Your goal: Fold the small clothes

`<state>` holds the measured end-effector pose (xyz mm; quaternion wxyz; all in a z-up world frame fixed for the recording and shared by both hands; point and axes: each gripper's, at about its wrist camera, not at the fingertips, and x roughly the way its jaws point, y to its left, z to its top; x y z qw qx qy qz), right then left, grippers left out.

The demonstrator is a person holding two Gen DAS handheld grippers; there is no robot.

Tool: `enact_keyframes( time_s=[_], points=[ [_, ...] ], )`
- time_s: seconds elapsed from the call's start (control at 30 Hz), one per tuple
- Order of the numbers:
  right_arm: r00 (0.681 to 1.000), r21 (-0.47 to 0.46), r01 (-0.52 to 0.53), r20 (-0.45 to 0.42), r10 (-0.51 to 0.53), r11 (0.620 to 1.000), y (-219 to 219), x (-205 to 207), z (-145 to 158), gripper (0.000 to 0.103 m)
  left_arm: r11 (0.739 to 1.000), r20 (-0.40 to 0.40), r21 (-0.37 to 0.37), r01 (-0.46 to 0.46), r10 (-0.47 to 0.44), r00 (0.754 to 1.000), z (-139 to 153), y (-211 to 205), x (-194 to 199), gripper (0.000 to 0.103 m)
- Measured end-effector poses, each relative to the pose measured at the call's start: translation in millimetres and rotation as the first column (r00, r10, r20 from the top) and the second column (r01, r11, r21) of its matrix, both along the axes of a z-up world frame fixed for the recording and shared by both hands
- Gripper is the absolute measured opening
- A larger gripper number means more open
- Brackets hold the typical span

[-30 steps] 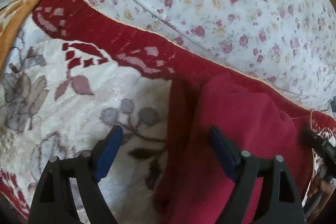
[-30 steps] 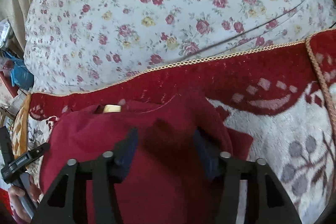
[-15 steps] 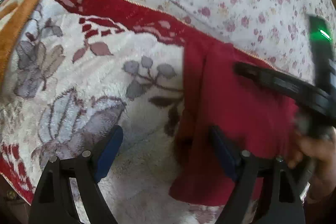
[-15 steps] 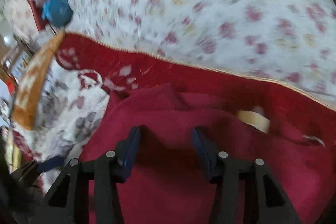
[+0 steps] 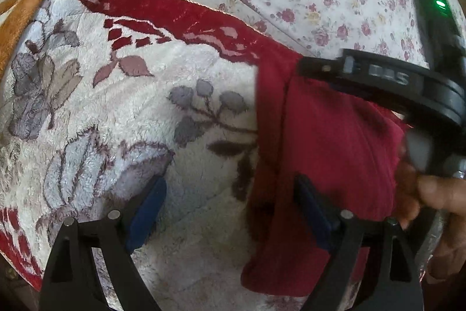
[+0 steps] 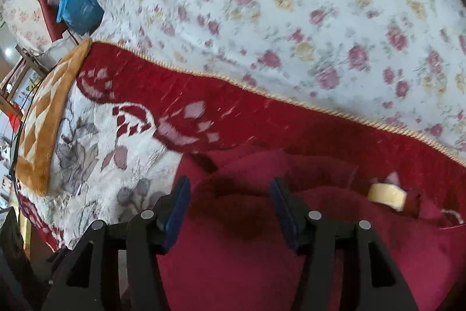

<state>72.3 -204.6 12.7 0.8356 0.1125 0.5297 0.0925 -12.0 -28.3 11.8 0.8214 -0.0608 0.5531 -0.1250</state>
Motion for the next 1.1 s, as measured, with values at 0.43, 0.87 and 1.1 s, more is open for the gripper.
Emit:
enact_keyframes(
  time_s=[0.43, 0.87, 1.1],
  points=[
    [1.000, 0.027, -0.027, 0.011, 0.027, 0.999, 16.6, 3.5, -11.9, 0.068, 1.000, 0.000, 0.008, 0.005, -0.005, 1.000, -1.1, -1.2, 2.6, 0.089],
    [0.997, 0.054, 0.073, 0.034, -0.075, 0.996, -33.6, -57.3, 6.8, 0.078, 1.000, -0.003, -0.011, -0.002, 0.002, 1.000, -1.2, 0.6, 4.6, 0.089],
    [0.964, -0.028, 0.253, 0.094, -0.250, 0.967, -127.9, -136.2, 25.3, 0.078, 1.000, 0.005, 0.000, -0.009, 0.009, 1.000, -0.6, -0.7, 2.9, 0.089]
  ],
)
